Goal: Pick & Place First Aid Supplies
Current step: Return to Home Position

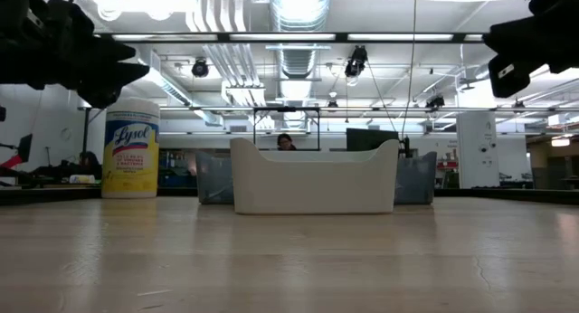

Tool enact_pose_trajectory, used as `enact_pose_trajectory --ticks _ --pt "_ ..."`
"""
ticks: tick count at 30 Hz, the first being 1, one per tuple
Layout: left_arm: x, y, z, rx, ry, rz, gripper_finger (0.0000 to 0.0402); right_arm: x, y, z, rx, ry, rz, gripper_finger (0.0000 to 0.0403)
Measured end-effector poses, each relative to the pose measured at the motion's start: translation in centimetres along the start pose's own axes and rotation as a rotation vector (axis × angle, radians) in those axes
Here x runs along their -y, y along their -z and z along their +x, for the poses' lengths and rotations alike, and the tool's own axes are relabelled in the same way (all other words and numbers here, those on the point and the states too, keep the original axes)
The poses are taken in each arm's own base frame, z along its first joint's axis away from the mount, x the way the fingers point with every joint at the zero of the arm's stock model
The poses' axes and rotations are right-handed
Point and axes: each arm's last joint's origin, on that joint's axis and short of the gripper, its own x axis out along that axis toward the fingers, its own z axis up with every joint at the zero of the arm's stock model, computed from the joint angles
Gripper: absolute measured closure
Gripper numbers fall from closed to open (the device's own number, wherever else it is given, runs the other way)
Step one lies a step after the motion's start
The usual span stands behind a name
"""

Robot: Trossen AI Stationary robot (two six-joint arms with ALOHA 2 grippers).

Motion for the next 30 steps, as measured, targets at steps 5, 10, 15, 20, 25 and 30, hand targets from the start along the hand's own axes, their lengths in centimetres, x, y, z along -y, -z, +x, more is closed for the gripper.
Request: enact_pose_trajectory --ticks 5,10,15,20,25,30 --pt "-0.03 0.14 -0.02 -0.02 -0.004 0.018 0.0218 0.12 0.06 0.01 0.001 0.037 -0.041 0.0351" --pt "-0.06 0.24 0.02 -0.025 -0.009 0.029 0.0218 0.2 0.51 0.07 -0.041 0.045 -0.035 0.0351" --pt "-0.09 0.41 0.1 -0.042 -0.015 0.034 0.0218 0.26 0.62 0.18 -0.051 0.065 -0.059 0.0351" --pt "-0.12 0.61 0.2 -0.063 -0.019 0.025 0.0218 0.38 0.67 0.25 -0.054 0.109 -0.092 0.0351" --pt "-0.11 0.61 0.22 -0.061 -0.021 -0.002 0.0218 0.39 0.66 0.25 -0.053 0.11 -0.105 0.0351" --pt "-0.1 0.52 0.23 -0.05 -0.021 -0.004 0.0218 0.39 0.66 0.25 -0.052 0.11 -0.084 0.0351"
